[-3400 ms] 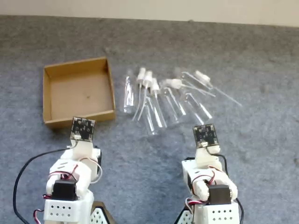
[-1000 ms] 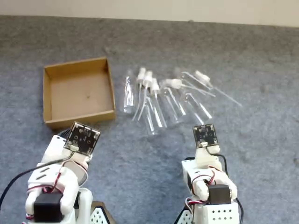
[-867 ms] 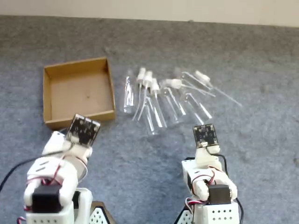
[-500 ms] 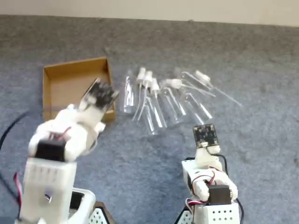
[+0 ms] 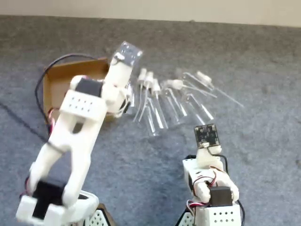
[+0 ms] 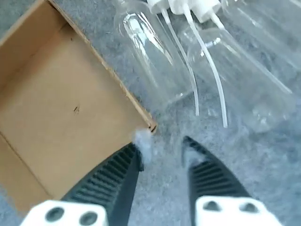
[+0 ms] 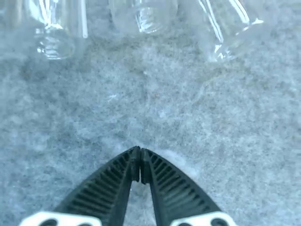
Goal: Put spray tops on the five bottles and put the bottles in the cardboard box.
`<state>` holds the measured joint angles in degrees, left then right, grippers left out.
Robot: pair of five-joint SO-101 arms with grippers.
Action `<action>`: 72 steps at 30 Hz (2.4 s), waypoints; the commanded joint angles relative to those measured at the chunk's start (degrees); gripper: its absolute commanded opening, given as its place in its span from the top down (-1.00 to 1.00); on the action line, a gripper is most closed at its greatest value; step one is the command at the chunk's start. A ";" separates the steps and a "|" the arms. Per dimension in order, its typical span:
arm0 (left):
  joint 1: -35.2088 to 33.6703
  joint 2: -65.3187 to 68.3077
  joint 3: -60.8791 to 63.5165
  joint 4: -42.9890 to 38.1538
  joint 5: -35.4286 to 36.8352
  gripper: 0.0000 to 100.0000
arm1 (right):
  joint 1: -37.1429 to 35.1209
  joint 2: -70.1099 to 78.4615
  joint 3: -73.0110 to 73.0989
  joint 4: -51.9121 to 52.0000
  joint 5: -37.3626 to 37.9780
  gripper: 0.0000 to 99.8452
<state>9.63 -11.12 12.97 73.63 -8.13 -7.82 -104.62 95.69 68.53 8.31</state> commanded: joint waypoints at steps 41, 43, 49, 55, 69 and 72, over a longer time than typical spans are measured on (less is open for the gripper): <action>-4.35 70.55 -78.90 18.81 9.49 0.49 | 5.67 -0.48 9.80 -1.27 0.53 0.98; -4.35 71.34 -78.90 18.81 9.49 0.49 | 5.67 -0.48 9.80 -1.27 0.53 0.98; -4.35 72.04 -78.90 19.16 9.49 0.49 | 5.76 -0.48 9.80 -1.27 0.53 0.98; -4.26 71.87 -78.90 19.16 9.49 0.76 | 5.76 -0.48 9.80 -1.27 0.53 0.98; -3.30 71.78 -94.81 25.85 9.67 0.75 | 5.76 -0.48 9.80 -1.27 0.53 0.98; -2.42 71.78 -101.58 27.25 9.67 0.75 | 5.76 -0.57 9.80 -1.27 0.53 0.98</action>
<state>5.93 61.58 -77.85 98.24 0.92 -2.90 -104.62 95.69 68.53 8.40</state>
